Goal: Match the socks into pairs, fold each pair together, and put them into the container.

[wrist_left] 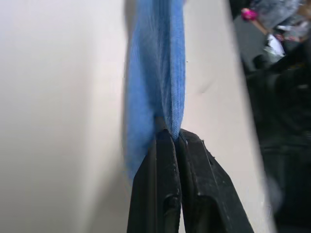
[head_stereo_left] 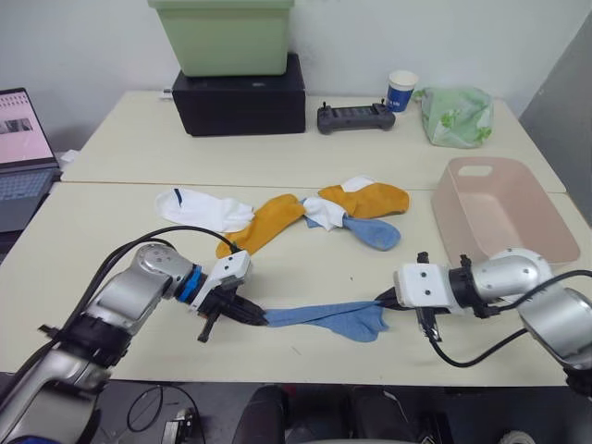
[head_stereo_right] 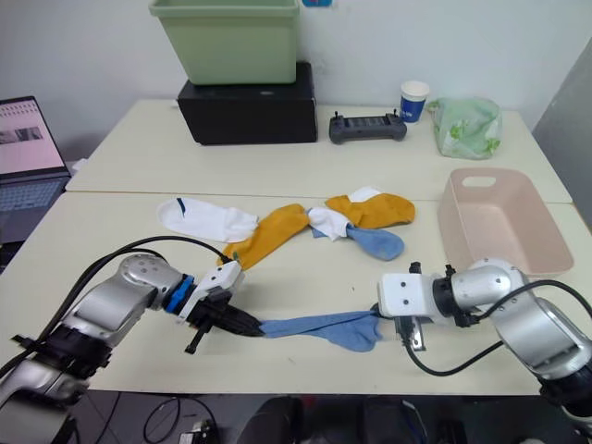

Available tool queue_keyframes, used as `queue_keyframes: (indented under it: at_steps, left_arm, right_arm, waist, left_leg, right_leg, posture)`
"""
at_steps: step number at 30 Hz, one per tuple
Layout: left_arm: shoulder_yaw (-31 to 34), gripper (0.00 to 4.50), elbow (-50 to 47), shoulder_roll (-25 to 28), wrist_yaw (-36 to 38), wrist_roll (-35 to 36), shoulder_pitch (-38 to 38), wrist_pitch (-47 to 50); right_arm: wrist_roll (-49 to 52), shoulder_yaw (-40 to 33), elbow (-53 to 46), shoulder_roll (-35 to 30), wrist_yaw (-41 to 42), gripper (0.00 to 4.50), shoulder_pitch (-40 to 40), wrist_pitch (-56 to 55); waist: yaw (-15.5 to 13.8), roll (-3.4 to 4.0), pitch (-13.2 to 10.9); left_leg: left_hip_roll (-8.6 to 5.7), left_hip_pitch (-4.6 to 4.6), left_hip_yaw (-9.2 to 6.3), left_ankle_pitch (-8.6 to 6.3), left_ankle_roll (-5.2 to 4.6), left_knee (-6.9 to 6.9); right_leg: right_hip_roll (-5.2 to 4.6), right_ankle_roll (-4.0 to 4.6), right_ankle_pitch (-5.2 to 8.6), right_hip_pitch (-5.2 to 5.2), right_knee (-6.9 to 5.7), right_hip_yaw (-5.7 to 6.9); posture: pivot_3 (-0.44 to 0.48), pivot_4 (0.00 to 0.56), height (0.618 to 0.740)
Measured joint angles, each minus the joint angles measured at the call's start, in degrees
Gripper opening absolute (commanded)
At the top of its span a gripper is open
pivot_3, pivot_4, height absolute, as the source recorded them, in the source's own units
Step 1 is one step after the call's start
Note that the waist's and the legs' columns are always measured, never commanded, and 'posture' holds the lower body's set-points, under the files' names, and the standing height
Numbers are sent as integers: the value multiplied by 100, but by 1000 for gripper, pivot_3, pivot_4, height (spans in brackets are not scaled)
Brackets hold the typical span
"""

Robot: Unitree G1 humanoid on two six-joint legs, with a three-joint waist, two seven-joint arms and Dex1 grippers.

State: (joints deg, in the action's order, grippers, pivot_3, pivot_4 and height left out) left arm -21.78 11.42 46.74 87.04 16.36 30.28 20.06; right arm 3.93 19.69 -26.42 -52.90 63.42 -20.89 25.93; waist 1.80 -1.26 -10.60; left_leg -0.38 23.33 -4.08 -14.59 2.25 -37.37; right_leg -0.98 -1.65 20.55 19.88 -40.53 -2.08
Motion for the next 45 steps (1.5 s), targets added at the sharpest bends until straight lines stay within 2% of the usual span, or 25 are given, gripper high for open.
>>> queue_keyframes:
  at_steps: [1,2,5,6,9,11,14,15,16,20,22,24,27,28,30,32,37,41,45]
  left_arm:
    - [3,25,137,-91,-62,-118,146,-152]
    - [20,2,253,-174,-153,-203,241,-261]
    - [162,0,479,-450,-419,-318,306,-408]
    - [229,0,483,-533,-539,-330,314,-401]
    - [442,716,486,-626,-907,-367,323,-393]
    - [678,1359,459,-616,-1116,-355,326,-324]
    - [1075,2316,64,-410,-1223,-124,178,150]
    - [1275,2653,-172,-352,-1272,65,72,471]
    - [1439,2915,-346,-325,-1326,233,5,766]
    - [1842,2915,-970,-112,-1506,788,-454,1829]
    - [1938,2915,-1220,-117,-1723,912,-754,2223]
    - [1937,2915,-1401,-236,-1997,954,-970,2460]
    - [1859,2915,-1420,-452,-2388,899,-1048,2563]
    - [1809,2739,-1423,-499,-2479,871,-1046,2566]
    - [1735,2362,-1424,-601,-2643,799,-1033,2555]
    - [1686,1675,-1423,-645,-2716,768,-996,2576]
    - [1430,35,-1617,-670,-2644,867,-999,2815]
    - [1321,0,-1725,-621,-2499,924,-1041,2825]
    - [1331,0,-1817,-495,-2443,980,-1088,2835]
  right_arm:
    - [-112,50,113,54,-52,0,-62,-58]
    - [-201,87,180,60,-85,223,-107,-118]
    - [-377,42,254,60,-195,1014,-112,-302]
    - [-383,-45,243,63,-259,1404,-56,-332]
    - [-384,-403,118,62,-476,2518,190,-432]
    - [-326,-737,-49,59,-606,3222,441,-397]
    - [67,-1424,-643,269,-865,4295,1011,147]
    - [224,-1676,-882,443,-1011,4500,1242,431]
    - [340,-1817,-1050,582,-1145,4500,1397,665]
    - [687,-2137,-1653,1185,-1765,4500,2082,1605]
    - [794,-2218,-1823,1904,-2347,4500,2389,2066]
    - [847,-2108,-1840,2476,-2852,4500,2717,2396]
    - [865,-1911,-1841,2938,-3336,4500,2916,2675]
    - [872,-1864,-1841,3068,-3477,4500,2914,2736]
    - [869,-1781,-1807,3272,-3719,4124,2915,2800]
    - [873,-1708,-1725,3363,-3868,3543,2915,2833]
    - [947,-1526,-1659,3353,-3973,1650,2910,2855]
    - [1109,-1498,-1661,3250,-3957,135,2866,2857]
    - [1321,-1519,-1699,3044,-3837,22,2805,2901]
  waist:
    - [-1,2,1]
    - [-2,4,2]
    - [-6,6,2]
    - [-6,6,2]
    - [-13,5,1]
    - [-12,5,1]
    - [-2,5,1]
    - [9,5,1]
    - [11,5,1]
    - [10,7,2]
    - [4,6,3]
    - [1,9,4]
    - [-11,9,4]
    - [-9,9,4]
    - [-8,9,4]
    - [-6,10,5]
    - [-1,10,5]
    - [-1,10,5]
    - [0,10,5]
  left_leg:
    - [1,16,-2,0,0,-15]
    - [1,34,-4,0,1,-33]
    - [-1,53,-9,0,0,-59]
    - [-4,52,-9,0,0,-62]
    - [-5,54,-12,-1,-1,-66]
    - [-4,55,-13,-1,-1,-63]
    - [1,59,-21,-1,-1,-57]
    - [2,58,-21,0,0,-56]
    - [4,57,-20,0,0,-57]
    - [1,47,-18,0,0,-59]
    - [1,46,-23,0,-1,-59]
    - [0,48,-20,0,0,-58]
    - [-4,49,-17,0,0,-60]
    - [-4,47,-15,0,0,-59]
    - [-4,46,-17,0,0,-57]
    - [-4,46,-17,0,0,-57]
    - [-4,46,-15,-1,0,-57]
    - [-3,46,-15,-1,0,-56]
    - [-3,46,-17,-1,-1,-55]
  right_leg:
    - [0,0,0,16,-8,2]
    - [0,-1,1,29,-20,4]
    - [-4,-3,2,34,-29,8]
    - [-7,-3,1,33,-32,8]
    - [-7,-3,1,32,-35,10]
    - [-6,-3,1,34,-34,12]
    - [-3,-3,2,36,-32,18]
    - [-2,-3,2,35,-33,18]
    - [-1,-3,2,35,-37,17]
    - [-1,-3,2,28,-45,12]
    - [-1,-3,2,27,-47,16]
    - [-2,-3,2,31,-47,12]
    - [-3,-3,2,31,-46,8]
    - [-3,-3,2,31,-46,6]
    - [-3,-3,2,31,-46,9]
    - [-2,-3,2,32,-46,9]
    - [-2,-3,2,31,-45,8]
    - [-2,-3,2,32,-45,7]
    - [-1,-3,2,32,-45,9]
  posture:
    - [0,150,720]
    - [0,150,720]
    - [0,150,720]
    - [0,150,720]
    - [0,150,720]
    - [0,150,720]
    - [0,150,720]
    - [0,150,720]
    - [0,150,720]
    - [0,150,720]
    - [0,150,720]
    - [0,150,720]
    - [0,150,720]
    - [0,150,720]
    - [0,150,720]
    - [0,150,720]
    - [0,150,720]
    - [0,150,720]
    - [0,150,720]
